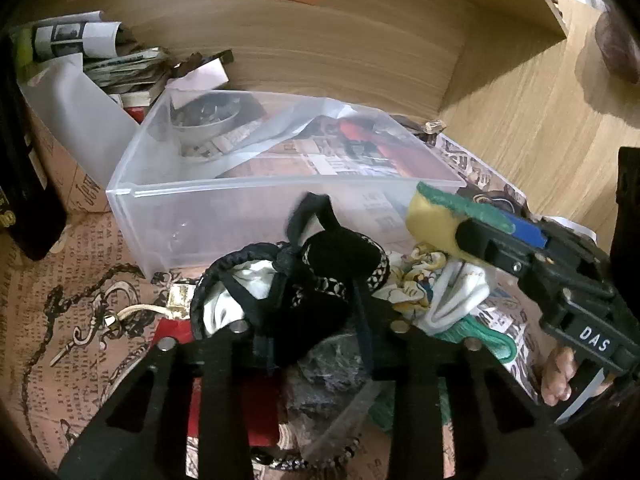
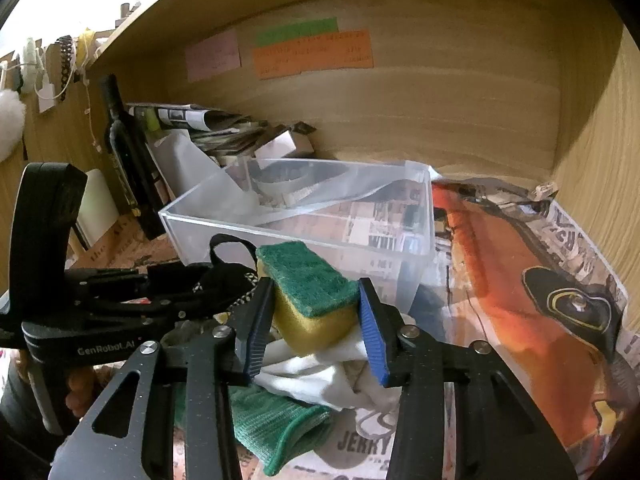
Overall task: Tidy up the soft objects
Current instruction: 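Grasp the black strapped pouch with the left tool while the right tool grasps the yellow-green sponge, then carry the black pouch and the sponge over the clear plastic box with both tools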
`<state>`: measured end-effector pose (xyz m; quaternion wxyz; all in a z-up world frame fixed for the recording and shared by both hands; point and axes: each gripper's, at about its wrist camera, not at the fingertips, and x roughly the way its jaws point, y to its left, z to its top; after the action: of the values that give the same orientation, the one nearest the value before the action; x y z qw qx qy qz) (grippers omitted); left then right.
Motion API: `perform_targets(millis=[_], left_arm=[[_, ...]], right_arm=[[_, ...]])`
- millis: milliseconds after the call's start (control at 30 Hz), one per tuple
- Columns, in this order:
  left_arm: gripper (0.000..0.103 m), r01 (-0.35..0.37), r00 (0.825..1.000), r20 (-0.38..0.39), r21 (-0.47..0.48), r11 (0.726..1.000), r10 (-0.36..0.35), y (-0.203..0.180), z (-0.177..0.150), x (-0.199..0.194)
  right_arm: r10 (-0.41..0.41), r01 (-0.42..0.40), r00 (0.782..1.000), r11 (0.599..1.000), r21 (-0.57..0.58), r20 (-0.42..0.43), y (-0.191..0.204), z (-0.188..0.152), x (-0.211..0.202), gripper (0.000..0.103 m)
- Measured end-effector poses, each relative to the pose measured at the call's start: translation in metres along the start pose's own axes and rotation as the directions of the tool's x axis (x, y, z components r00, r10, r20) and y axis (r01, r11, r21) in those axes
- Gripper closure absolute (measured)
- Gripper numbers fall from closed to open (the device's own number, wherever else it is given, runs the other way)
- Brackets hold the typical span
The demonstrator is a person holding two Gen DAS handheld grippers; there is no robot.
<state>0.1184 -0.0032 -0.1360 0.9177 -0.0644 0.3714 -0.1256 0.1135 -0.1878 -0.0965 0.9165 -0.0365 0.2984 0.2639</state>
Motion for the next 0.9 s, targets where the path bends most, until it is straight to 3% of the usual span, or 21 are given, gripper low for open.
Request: perform_targets(millis=[433,900], left_arm=[[0.085,-0.030,0.995,0.098,-0.002,1.000,0.030,-0.003,0.007,-0.040],[0.088,-0.090,0.965,0.247,-0.009,0.996,0.090,0.002,0.040,-0.085]], right_arm=[[-0.019,0.019,0.997,1.000,0.010,0.071,-0.001,0.009,-0.022,0.066],[-0.024,0.023,0.988,1.000,0.005,0.154,0.002,0.026,-0.037,0.066]])
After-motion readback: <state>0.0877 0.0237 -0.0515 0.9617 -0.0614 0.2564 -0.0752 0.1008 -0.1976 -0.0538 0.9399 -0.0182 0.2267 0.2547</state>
